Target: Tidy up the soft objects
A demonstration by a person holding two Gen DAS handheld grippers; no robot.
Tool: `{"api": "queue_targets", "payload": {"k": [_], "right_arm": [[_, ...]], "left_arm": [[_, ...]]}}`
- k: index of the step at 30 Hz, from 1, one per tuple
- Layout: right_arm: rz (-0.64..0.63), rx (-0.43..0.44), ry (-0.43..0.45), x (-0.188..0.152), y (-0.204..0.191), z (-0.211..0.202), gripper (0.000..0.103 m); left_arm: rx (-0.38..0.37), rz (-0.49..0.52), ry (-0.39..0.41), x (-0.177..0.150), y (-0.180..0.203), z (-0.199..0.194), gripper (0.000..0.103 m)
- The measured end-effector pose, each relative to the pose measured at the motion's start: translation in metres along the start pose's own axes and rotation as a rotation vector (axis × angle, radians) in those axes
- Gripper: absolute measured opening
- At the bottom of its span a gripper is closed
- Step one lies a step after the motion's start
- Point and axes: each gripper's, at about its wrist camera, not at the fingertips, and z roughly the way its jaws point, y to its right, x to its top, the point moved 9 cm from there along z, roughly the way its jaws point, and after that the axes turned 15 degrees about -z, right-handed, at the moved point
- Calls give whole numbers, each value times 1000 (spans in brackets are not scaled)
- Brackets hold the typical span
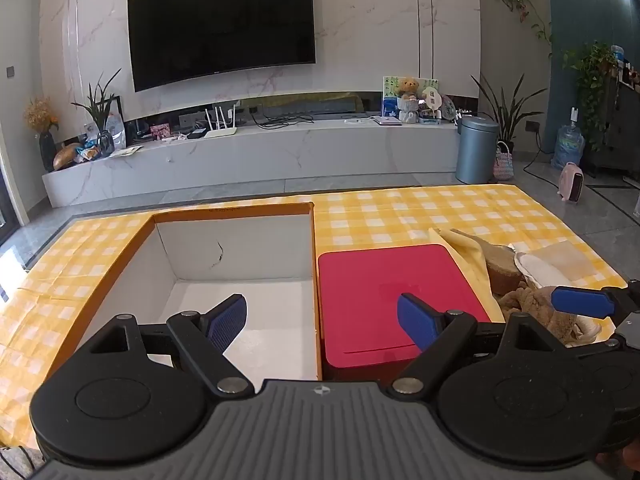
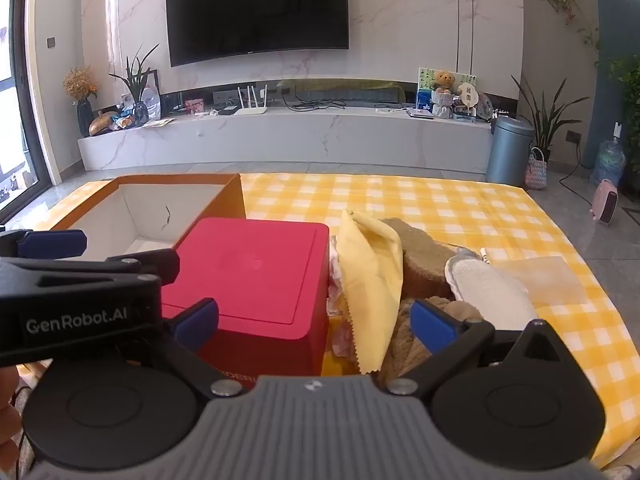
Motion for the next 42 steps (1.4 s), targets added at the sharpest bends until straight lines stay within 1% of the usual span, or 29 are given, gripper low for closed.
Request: {"api": "queue_targets", "payload": {"k": [3,4,6,12,18,26,33,42], "right_arm": [[-5,0,-5,-1,0,1,99],[-8,1,-8,-1,0,2,98],[-14,-4,-1,2,4,-1,95],[-13,-7,6,3,3,2,95],[-33,-12,0,-1,-1,3,96],[-33,-11,-5,-2,-1,3,96],[-31,-14,4,0,1,1,96],[-45,-16,-6,-1,1,1,96]], "left_arm": [[13,-22,-3,3,-6,0,100],[20,-8,16,2,-4,-2,100],[28,-12,13,2,-4,-3,100],[26,-17,9,-1,-6,-1,100],[50,21,14,-3,-5,0,100],[59,29,12,-4,-5,-2,100],[41,16,17,-2,-3,-4,100],[43,19,20,-2,-2,-3,100]]}}
